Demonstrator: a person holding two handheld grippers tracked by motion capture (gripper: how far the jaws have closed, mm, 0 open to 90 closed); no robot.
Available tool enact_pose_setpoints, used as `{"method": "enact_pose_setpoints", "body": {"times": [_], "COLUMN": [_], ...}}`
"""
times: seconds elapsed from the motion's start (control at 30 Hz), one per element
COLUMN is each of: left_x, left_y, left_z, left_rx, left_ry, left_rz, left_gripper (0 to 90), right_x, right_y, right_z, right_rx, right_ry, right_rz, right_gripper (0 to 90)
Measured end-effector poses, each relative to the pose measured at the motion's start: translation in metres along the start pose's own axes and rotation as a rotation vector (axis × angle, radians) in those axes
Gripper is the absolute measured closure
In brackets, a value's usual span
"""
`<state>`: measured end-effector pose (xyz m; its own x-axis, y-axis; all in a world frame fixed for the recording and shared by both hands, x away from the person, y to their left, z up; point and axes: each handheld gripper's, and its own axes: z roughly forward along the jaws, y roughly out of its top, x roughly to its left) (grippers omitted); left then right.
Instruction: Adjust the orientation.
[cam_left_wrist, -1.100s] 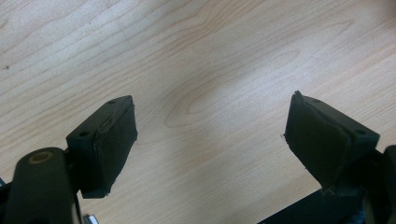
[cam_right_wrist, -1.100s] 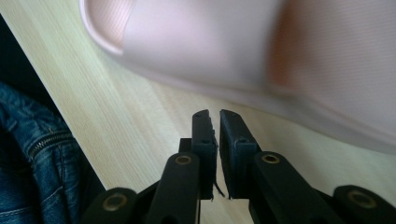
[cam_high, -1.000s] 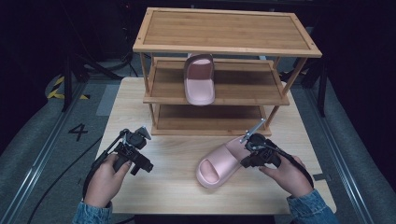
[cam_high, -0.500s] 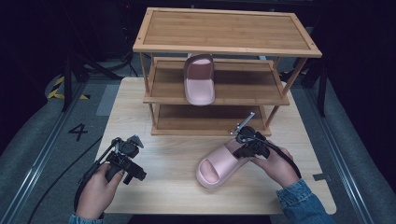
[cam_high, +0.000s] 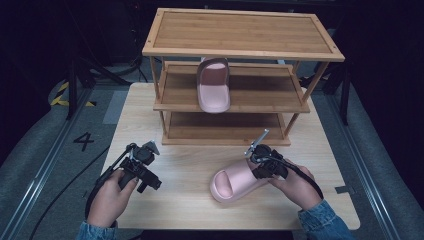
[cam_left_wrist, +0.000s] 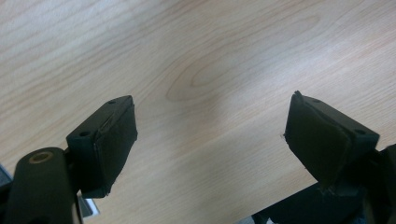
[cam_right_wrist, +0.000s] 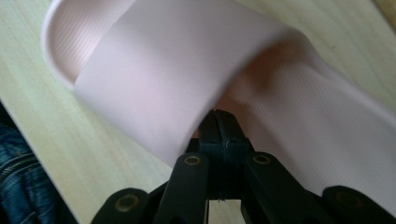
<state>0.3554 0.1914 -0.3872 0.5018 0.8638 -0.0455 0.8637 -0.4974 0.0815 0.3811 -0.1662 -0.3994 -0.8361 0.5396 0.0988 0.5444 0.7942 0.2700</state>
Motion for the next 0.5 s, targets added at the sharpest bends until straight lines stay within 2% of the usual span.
{"method": "enact_pose_setpoints", "body": {"times": [0.2, 0.23, 0.3, 0.37, 0.5], "left_x": [-0.007, -0.008, -0.010, -0.012, -0.014], "left_y": [0.015, 0.017, 0.021, 0.025, 0.031], "left_z": [0.001, 0.001, 0.001, 0.002, 0.002], "left_rx": [0.009, 0.007, 0.010, 0.004, 0.007], "left_ry": [-0.002, -0.004, -0.004, -0.004, -0.005], "left_rz": [0.045, 0.048, 0.061, 0.073, 0.083], "left_gripper": [17.6, 17.6, 17.6, 17.5, 17.5], "right_x": [0.016, 0.018, 0.022, 0.022, 0.017], "right_y": [-0.005, -0.006, -0.008, -0.011, -0.021], "right_z": [-0.001, 0.000, -0.001, -0.003, -0.011], "right_rx": [0.014, 0.008, 0.009, 0.000, -0.017], "right_ry": [0.011, 0.014, 0.005, -0.005, -0.006], "right_rz": [-0.010, -0.026, -0.029, -0.030, -0.013], "right_gripper": [89.7, 89.7, 89.6, 88.0, 78.5]}}
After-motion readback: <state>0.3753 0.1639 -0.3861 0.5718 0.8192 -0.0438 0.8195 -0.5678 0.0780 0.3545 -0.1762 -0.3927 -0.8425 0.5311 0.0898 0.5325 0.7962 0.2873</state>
